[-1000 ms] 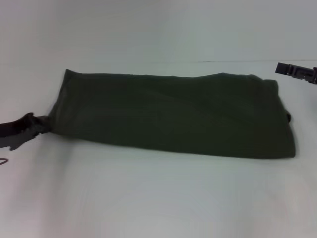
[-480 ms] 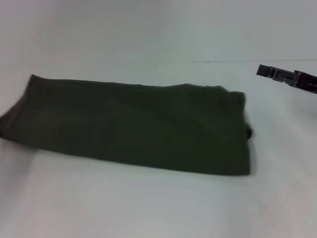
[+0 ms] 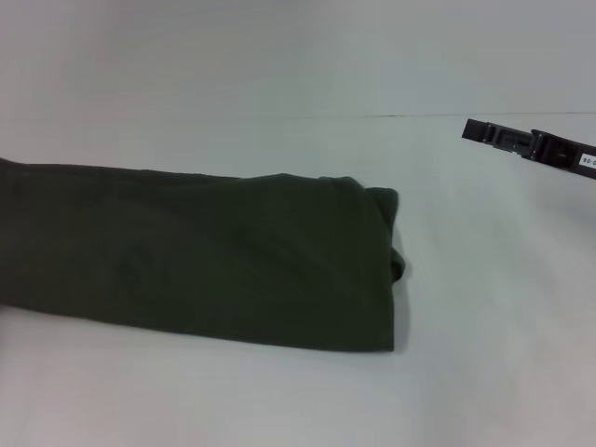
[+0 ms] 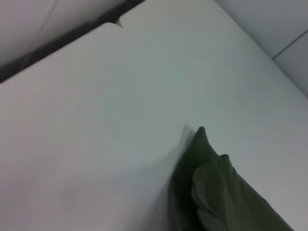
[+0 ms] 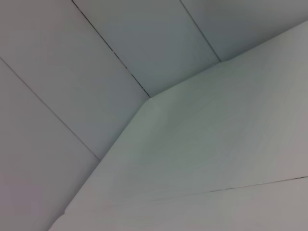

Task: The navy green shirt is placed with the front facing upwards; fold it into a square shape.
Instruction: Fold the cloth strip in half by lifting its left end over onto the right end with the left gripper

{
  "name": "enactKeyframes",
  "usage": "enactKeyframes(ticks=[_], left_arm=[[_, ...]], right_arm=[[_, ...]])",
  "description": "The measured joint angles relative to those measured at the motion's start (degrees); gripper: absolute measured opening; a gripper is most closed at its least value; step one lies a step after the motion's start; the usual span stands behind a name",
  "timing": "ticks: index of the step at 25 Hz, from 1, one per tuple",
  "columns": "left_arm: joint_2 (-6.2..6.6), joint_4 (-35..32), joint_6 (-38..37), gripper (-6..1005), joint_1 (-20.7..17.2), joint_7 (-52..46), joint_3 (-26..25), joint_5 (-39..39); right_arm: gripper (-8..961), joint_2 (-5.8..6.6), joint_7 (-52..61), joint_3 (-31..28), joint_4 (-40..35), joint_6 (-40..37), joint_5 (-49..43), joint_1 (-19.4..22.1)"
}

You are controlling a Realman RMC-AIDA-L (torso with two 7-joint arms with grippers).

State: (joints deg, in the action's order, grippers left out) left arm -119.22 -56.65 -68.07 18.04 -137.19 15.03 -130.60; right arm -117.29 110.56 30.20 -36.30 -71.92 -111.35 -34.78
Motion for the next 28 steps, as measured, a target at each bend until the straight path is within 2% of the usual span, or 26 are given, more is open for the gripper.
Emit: enactKeyframes(ticks=[4,8,11,13,14,17,19,20,22,25,28], left_arm=[[0.04,-0.1,-2.5,26,0.7,0.0,-0.3,1.7],[-1.00,-0.2,-11.1,38,3.6,2.2,0.1,8.8],[-3.58,0.1,-17.6,47,7.2,4.6,2.5,15.2],[-4.95,1.1,-19.1,53,9.4,5.7,6.8,19.1],[-5.25,3.0,-19.2,56,10.5,6.4,9.9,21.6],[-5.24,11.3,-17.3,65,13.8,9.6,19.1,29.4],[-5.24,21.2,-15.1,71,17.4,15.3,24.2,35.4],[-5.29,23.3,-14.6,74,18.1,16.8,25.0,36.5],[-5.46,34.6,-11.9,80,21.7,24.0,26.7,40.3],[-5.47,51.7,-6.2,89,25.6,37.1,25.1,44.2],[-5.47,64.6,-3.1,98,27.2,49.1,19.4,45.7]], right_arm=[[927,-0.02,-0.1,0.0,0.0,0.0,0.0,0.0],[927,0.02,-0.8,0.0,0.0,-0.2,0.0,0.6],[927,0.29,-1.2,0.0,0.0,-0.5,0.0,1.3],[927,0.50,-1.5,-0.1,0.0,-0.8,0.0,1.7],[927,0.74,-1.5,-0.1,0.0,-1.2,0.0,1.9],[927,1.52,-1.6,-0.3,0.0,-2.6,0.0,2.6],[927,2.05,-1.7,-0.3,-0.1,-3.3,0.0,3.1],[927,2.32,-1.8,-0.4,-0.1,-3.6,0.0,3.3],[927,3.02,-2.1,-0.4,-0.1,-4.2,-0.1,3.8],[927,3.79,-2.4,-0.1,0.0,-4.6,-0.4,4.3],[926,4.54,-2.8,-0.1,0.0,-4.6,-0.6,4.6]])
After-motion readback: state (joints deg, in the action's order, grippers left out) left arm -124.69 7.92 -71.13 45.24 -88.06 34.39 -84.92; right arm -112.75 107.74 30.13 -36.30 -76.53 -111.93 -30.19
